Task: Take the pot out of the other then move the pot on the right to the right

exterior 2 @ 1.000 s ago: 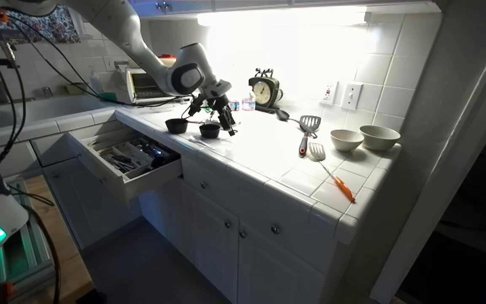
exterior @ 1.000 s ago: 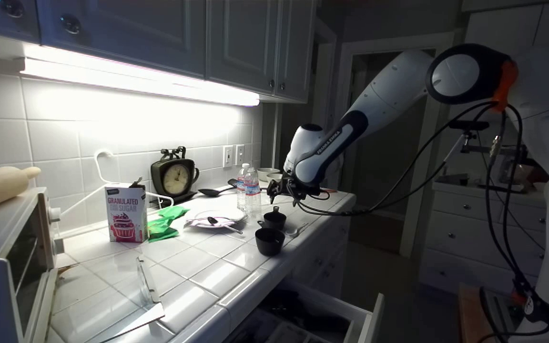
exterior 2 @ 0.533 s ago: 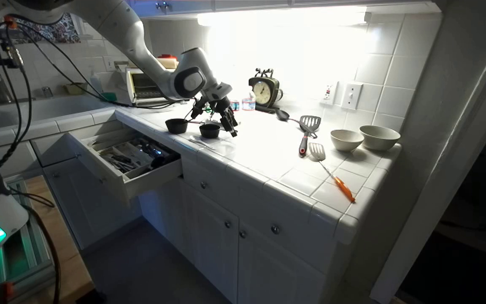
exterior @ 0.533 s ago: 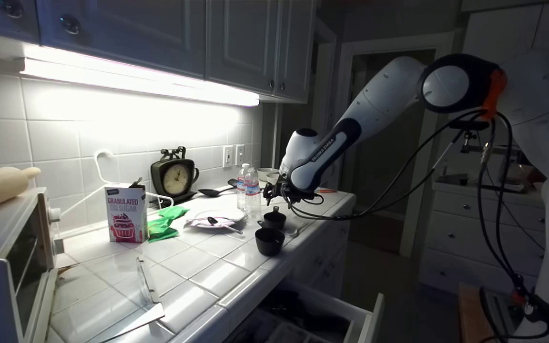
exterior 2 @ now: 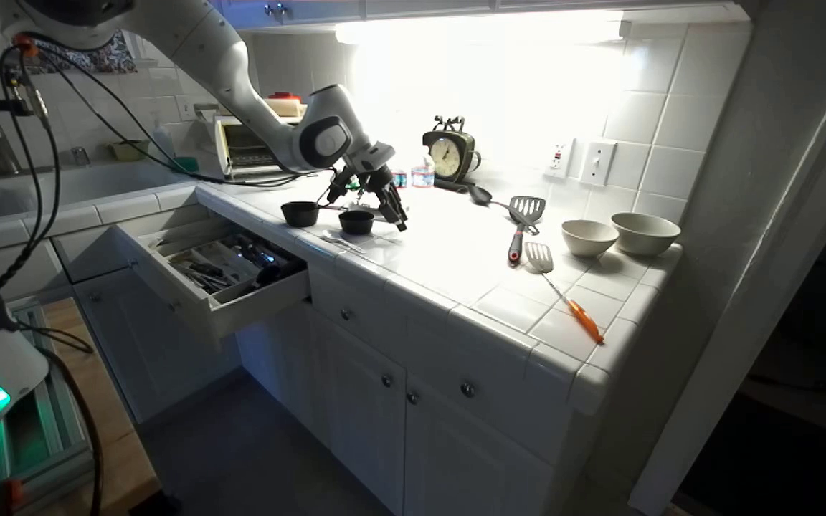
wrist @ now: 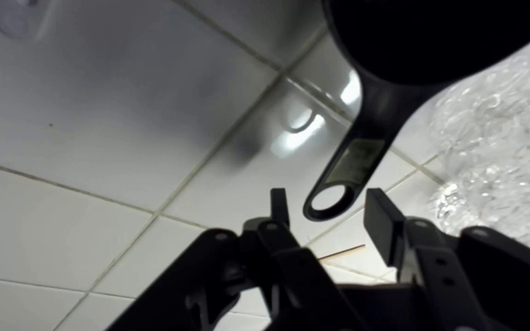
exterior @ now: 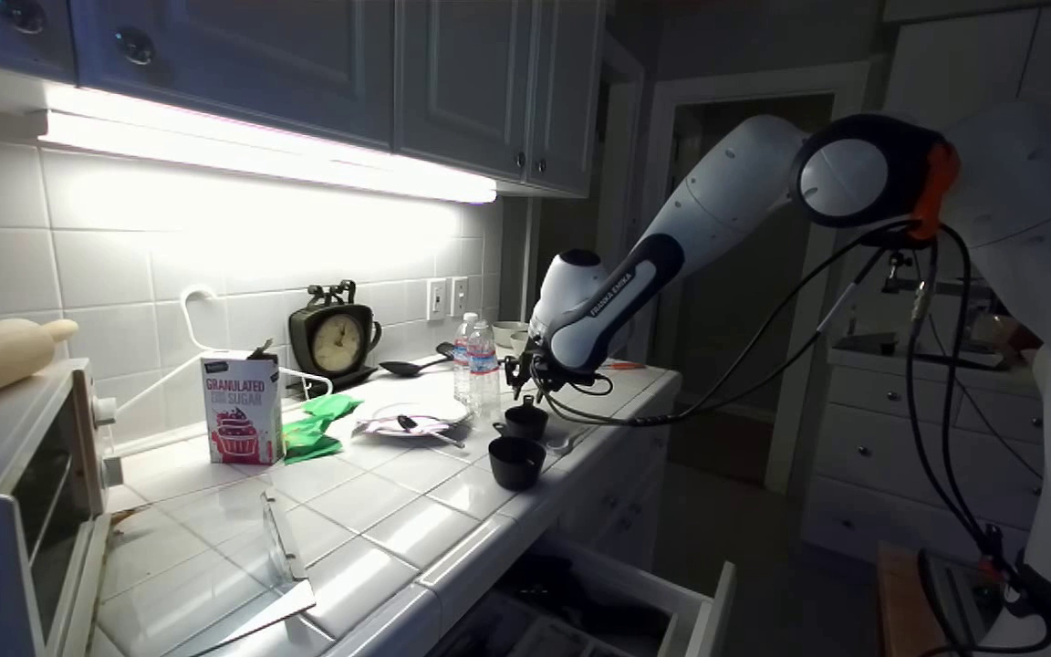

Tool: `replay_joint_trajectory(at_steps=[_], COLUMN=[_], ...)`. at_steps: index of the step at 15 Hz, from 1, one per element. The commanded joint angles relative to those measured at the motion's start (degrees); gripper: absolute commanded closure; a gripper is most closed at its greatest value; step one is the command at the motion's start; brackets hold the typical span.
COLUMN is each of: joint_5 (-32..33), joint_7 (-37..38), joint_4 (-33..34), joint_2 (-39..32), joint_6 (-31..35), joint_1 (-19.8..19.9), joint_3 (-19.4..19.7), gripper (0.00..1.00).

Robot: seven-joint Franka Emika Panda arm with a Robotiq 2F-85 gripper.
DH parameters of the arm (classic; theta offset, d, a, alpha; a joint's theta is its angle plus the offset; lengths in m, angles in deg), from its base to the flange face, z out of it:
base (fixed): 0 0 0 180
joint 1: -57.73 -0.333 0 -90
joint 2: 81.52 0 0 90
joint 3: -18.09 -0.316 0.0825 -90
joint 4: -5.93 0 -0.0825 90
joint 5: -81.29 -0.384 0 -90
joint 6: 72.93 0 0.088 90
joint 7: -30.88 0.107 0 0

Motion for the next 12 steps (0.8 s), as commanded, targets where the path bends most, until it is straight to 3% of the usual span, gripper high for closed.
replay_joint_trajectory(at_steps=[1, 3, 8, 12], joint_5=[-0.5, -0.3, 0.7, 2.1], joint_7=[1.9, 2.0, 1.7, 2.2], joint_4=[1.8, 1.5, -0.6, -2.7], joint_2=[-1.8, -1.7, 0.4, 2.2], joint_6=[0.7, 0.8, 1.9, 2.8], joint_1=[-1.2, -1.5, -3.2, -6.9], joint_3=[1.5, 1.9, 4.0, 8.5], gripper=[0.81, 0.95, 0.94, 0.94])
